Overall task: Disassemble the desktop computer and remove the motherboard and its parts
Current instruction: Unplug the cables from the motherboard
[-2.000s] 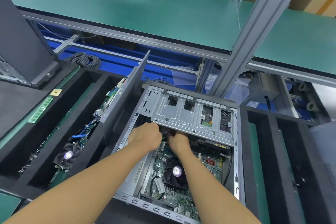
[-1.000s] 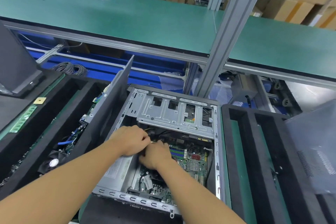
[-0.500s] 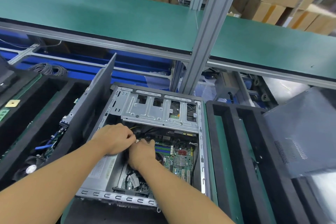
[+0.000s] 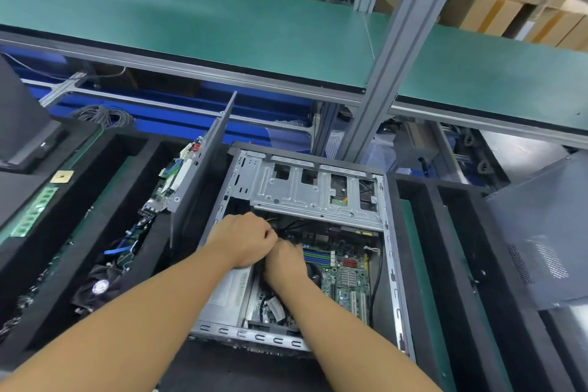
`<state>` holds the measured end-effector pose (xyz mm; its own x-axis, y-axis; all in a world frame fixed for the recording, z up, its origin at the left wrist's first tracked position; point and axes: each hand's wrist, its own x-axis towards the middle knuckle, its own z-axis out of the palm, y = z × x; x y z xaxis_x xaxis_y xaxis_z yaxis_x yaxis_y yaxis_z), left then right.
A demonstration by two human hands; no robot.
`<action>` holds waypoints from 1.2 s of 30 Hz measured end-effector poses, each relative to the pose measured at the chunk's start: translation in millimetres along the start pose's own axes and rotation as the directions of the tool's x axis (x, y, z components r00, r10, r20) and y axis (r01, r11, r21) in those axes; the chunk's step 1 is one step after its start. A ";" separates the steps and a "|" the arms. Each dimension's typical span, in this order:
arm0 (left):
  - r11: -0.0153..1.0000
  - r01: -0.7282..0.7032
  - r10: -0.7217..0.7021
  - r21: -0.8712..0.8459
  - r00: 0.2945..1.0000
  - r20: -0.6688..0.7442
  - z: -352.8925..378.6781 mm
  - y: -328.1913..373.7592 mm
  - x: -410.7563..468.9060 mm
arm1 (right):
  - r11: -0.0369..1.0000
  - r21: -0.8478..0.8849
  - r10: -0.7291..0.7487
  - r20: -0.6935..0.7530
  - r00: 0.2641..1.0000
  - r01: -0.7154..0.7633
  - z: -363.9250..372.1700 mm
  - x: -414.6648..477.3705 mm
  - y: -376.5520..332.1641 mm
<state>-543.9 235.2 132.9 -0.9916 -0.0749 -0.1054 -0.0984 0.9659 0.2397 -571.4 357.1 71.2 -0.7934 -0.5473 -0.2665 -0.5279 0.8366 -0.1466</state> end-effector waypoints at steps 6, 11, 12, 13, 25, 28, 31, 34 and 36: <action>0.999 -0.028 0.029 -0.031 0.999 0.028 0.7 0.3 1.8 | 0.999 0.019 -0.031 0.035 0.999 0.030 -1.0 3.8 6.2; 0.999 -0.045 0.045 -0.012 0.999 0.002 -0.6 0.0 1.5 | 0.993 0.113 -0.039 0.070 0.997 0.031 -4.9 3.2 9.2; 0.999 -0.045 0.045 -0.004 0.999 0.000 -0.9 0.0 1.6 | 0.991 0.127 -0.044 0.080 0.996 0.033 -5.8 3.1 9.2; 0.999 -0.044 0.044 0.001 0.999 -0.001 -0.4 0.2 1.9 | 0.989 0.140 -0.050 0.086 0.995 0.038 -5.3 3.7 9.8; 0.998 -0.043 0.041 -0.051 0.999 -0.034 0.9 0.0 2.1 | 0.605 0.792 0.071 0.043 0.997 -0.078 -39.4 -26.1 40.3; 0.993 -0.053 0.045 -0.101 0.996 -0.079 1.3 -0.3 1.4 | 0.170 0.980 -0.004 0.108 0.994 -0.105 -43.7 -49.2 50.5; 0.991 -0.062 0.052 -0.115 0.995 -0.091 4.2 -2.0 0.7 | -0.042 0.996 -0.057 0.078 0.995 -0.080 -48.3 -63.5 62.1; 0.992 -0.067 0.059 -0.105 0.995 -0.077 4.5 -2.6 1.6 | -0.107 0.991 -0.061 0.075 0.995 -0.081 -48.0 -65.4 66.7; 0.993 -0.074 0.067 -0.092 0.995 -0.076 3.9 -2.1 2.2 | -0.093 0.993 0.011 0.070 0.998 -0.068 -46.3 -62.8 65.2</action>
<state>-545.6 234.0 128.4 -0.9995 -0.0286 -0.0151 -0.0320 0.9419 0.3343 -570.0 444.8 122.5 -0.7762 -0.5348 -0.3338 0.4044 -0.0163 -0.9144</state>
